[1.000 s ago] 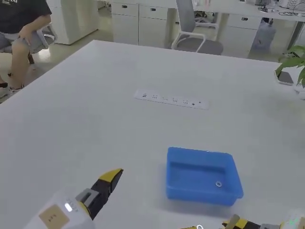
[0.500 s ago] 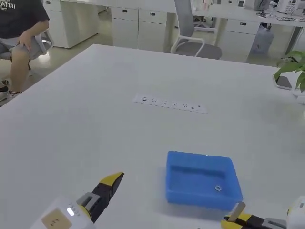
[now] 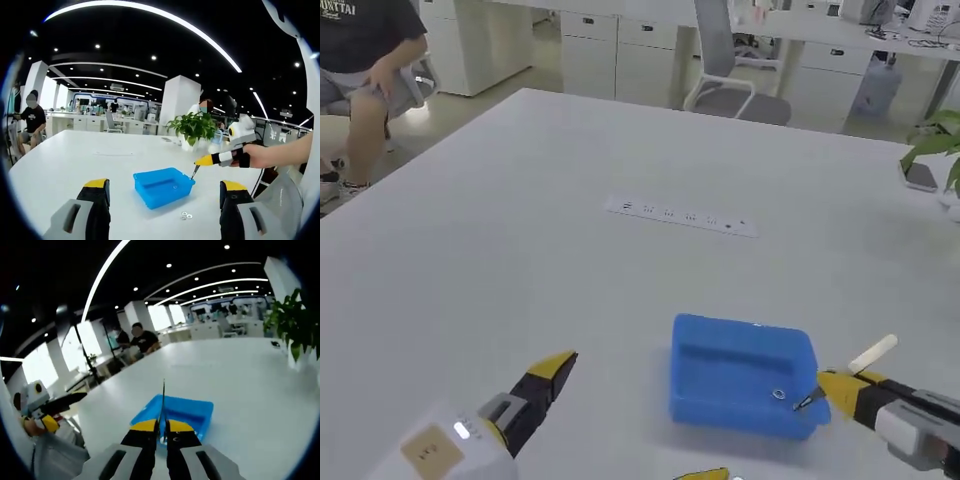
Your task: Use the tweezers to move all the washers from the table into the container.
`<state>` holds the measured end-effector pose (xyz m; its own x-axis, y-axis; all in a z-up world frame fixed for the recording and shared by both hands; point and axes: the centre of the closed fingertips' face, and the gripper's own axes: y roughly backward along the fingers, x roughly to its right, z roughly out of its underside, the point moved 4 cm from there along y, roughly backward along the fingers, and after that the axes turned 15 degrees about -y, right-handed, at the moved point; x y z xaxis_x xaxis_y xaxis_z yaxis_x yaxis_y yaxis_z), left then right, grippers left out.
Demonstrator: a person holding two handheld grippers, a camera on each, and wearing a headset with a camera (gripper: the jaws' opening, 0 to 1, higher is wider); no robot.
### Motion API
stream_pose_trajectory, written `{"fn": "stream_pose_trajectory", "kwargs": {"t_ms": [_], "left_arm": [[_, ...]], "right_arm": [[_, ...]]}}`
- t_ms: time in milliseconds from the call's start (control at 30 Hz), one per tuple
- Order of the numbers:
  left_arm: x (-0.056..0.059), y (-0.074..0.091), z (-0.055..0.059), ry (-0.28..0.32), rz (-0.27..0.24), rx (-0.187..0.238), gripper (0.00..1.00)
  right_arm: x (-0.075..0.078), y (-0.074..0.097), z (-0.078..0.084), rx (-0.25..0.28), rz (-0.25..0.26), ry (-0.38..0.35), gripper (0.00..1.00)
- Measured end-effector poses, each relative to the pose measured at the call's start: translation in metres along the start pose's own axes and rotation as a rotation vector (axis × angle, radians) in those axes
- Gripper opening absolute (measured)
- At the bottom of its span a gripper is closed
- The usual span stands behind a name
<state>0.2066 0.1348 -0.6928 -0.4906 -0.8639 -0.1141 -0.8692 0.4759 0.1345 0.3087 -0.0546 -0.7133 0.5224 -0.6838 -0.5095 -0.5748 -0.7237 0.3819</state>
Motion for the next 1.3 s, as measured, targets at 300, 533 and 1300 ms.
{"fn": "stream_pose_trajectory", "kwargs": {"t_ms": [300,533,1300], "left_arm": [[-0.002,0.0,-0.001,0.016,-0.004,0.008,0.93],[-0.001,-0.001,0.0,-0.003,-0.002,-0.001,0.94],[0.001,-0.004,0.003,-0.037,0.003,-0.029,0.98]], "right_arm": [[0.003,-0.024,-0.024,-0.025,0.001,0.069,0.03],[0.009,-0.049,-0.024,-0.083,0.01,0.101,0.03],[0.05,-0.095,0.011,-0.259,0.082,0.1,0.03]]}}
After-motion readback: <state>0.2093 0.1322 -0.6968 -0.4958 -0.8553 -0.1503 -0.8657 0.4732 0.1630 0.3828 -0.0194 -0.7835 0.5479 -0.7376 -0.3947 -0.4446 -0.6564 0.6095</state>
